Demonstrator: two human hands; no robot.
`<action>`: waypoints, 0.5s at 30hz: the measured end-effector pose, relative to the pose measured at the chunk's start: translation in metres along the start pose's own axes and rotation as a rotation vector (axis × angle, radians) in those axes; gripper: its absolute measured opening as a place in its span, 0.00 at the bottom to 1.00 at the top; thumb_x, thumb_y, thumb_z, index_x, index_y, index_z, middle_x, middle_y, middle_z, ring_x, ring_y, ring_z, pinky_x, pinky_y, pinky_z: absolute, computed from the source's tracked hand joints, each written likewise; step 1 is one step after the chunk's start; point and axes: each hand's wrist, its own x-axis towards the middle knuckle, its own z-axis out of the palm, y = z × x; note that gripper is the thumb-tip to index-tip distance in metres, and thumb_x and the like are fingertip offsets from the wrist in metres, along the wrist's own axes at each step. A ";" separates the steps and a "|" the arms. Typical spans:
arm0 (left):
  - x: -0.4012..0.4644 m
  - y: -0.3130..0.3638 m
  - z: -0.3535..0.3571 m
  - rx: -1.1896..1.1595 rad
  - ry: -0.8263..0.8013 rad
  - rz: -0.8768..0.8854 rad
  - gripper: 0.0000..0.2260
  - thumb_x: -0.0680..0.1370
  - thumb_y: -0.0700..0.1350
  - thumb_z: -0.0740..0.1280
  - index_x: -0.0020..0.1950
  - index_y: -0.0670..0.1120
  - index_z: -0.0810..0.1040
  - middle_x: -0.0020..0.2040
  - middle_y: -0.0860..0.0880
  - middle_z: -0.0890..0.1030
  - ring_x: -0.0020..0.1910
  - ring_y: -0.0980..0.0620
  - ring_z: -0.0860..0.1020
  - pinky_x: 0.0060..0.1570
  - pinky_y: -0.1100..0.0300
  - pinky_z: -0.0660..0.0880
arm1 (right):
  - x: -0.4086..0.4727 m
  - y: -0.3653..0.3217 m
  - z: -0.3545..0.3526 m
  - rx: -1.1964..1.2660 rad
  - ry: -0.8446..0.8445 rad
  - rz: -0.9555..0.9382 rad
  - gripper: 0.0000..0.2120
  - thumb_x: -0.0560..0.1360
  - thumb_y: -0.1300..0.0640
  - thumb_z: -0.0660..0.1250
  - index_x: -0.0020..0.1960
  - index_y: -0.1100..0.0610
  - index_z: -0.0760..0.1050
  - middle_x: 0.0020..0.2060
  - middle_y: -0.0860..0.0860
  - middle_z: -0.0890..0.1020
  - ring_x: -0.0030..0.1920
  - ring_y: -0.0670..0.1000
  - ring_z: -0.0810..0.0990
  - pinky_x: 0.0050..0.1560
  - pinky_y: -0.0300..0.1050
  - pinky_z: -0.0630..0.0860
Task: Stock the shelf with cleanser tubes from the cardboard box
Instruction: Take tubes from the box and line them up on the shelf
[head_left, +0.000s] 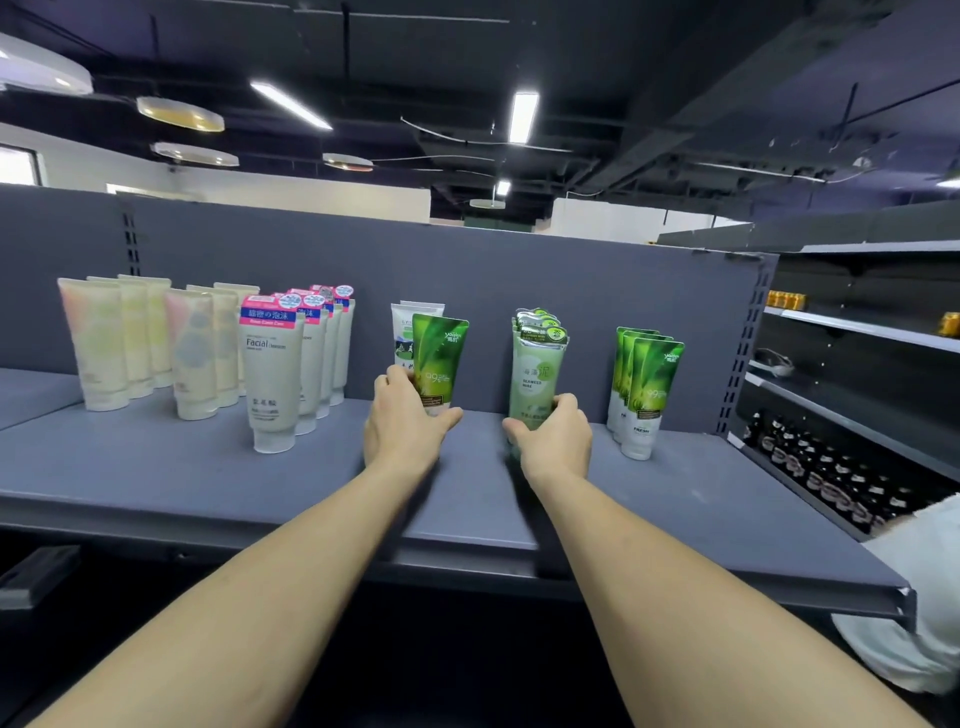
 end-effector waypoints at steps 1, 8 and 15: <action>0.001 -0.001 0.001 0.001 0.000 -0.002 0.27 0.70 0.52 0.76 0.62 0.44 0.69 0.58 0.45 0.74 0.56 0.43 0.76 0.52 0.51 0.72 | 0.000 0.000 0.001 -0.008 0.004 -0.001 0.25 0.73 0.51 0.75 0.63 0.59 0.69 0.57 0.54 0.76 0.57 0.56 0.76 0.51 0.48 0.72; -0.003 -0.005 -0.006 -0.009 -0.015 -0.004 0.29 0.70 0.52 0.76 0.65 0.44 0.68 0.60 0.45 0.73 0.58 0.43 0.75 0.53 0.52 0.72 | -0.005 -0.001 0.002 -0.032 -0.003 0.039 0.28 0.73 0.49 0.75 0.66 0.60 0.67 0.62 0.56 0.75 0.62 0.58 0.75 0.56 0.51 0.73; -0.013 -0.008 -0.030 -0.029 0.002 -0.006 0.27 0.69 0.52 0.77 0.62 0.44 0.70 0.57 0.46 0.75 0.55 0.45 0.76 0.51 0.53 0.72 | -0.029 -0.012 -0.008 -0.069 0.090 0.078 0.29 0.72 0.52 0.76 0.64 0.61 0.64 0.64 0.57 0.71 0.65 0.60 0.71 0.57 0.55 0.72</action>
